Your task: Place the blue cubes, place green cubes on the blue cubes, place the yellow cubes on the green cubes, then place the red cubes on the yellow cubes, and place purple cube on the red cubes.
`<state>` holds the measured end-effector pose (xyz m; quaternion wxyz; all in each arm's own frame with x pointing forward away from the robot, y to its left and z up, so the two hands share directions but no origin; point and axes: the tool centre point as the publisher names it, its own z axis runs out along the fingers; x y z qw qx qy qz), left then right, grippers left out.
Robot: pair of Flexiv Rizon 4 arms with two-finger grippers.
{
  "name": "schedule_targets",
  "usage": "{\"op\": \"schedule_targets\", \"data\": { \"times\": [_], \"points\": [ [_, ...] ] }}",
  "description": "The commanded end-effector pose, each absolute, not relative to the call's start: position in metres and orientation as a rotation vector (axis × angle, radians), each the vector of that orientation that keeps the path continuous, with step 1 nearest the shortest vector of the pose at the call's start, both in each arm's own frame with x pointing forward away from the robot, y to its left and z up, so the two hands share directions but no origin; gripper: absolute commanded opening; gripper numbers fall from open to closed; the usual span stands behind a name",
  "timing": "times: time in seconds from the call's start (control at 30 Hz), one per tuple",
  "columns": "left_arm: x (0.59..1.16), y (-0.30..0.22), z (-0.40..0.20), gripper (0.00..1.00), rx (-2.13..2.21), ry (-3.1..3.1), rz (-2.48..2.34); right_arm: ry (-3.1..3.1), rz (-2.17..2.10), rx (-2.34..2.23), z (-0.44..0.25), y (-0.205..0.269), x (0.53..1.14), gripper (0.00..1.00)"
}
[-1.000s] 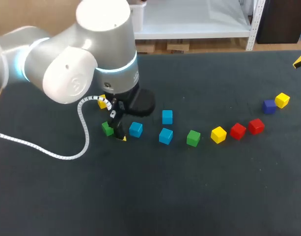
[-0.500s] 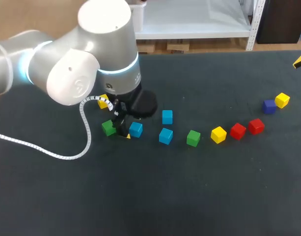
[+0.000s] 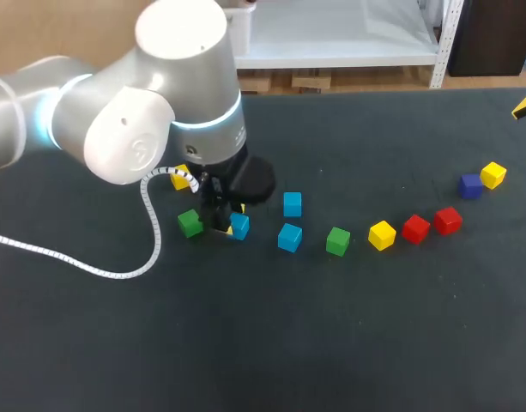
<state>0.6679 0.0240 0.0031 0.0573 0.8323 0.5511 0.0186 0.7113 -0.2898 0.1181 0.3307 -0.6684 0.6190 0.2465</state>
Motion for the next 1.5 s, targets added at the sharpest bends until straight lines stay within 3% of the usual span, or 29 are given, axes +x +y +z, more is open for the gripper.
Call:
{"op": "schedule_targets", "data": {
  "times": [0.03,0.07,0.1,0.67,1.5],
  "points": [
    [0.671,0.024,0.001,0.31,2.521,1.672,0.049,1.619,0.64,-1.745,0.118,-0.289,0.709,1.0],
    [0.671,0.024,0.001,0.2,2.518,1.676,0.049,1.619,0.64,-1.745,0.118,-0.289,0.709,1.0],
    [0.672,0.024,0.001,0.0,2.509,1.683,0.046,1.619,0.64,-1.745,0.118,-0.289,0.709,1.0],
    [0.693,0.007,0.034,0.0,2.11,2.094,-0.034,1.619,0.64,-1.745,0.118,-0.289,0.709,1.0],
    [0.7,-0.027,0.016,0.0,2.097,2.164,0.024,1.619,0.64,-1.745,0.118,-0.289,0.709,1.0]
  ]
}}
